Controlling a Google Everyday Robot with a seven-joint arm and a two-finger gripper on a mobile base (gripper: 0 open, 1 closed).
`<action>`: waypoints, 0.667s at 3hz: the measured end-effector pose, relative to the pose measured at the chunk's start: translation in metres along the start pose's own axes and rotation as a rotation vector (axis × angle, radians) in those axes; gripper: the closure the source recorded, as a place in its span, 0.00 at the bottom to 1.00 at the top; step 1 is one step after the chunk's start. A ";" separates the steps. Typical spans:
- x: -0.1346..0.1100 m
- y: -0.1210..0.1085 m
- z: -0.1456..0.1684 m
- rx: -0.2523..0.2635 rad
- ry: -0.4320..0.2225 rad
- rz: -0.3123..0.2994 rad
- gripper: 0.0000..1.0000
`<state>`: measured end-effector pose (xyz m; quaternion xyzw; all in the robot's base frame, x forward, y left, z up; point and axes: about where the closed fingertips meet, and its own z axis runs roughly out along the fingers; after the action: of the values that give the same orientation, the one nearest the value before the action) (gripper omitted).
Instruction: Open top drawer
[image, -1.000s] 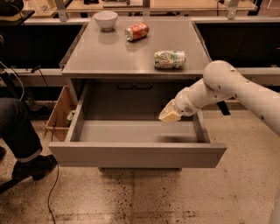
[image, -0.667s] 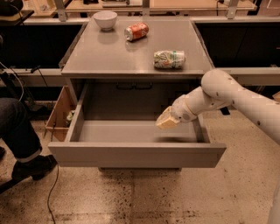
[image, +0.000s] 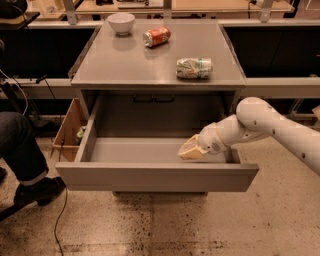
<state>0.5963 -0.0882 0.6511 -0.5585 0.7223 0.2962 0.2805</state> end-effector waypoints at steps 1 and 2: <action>0.004 0.023 -0.005 -0.029 -0.025 0.027 1.00; 0.002 0.047 -0.006 -0.072 -0.045 0.034 1.00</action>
Offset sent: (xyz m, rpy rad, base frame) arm -0.0738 0.0065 0.0157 0.0967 0.0926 0.0459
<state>0.5498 -0.0842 0.6588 -0.5489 0.7142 0.3391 0.2714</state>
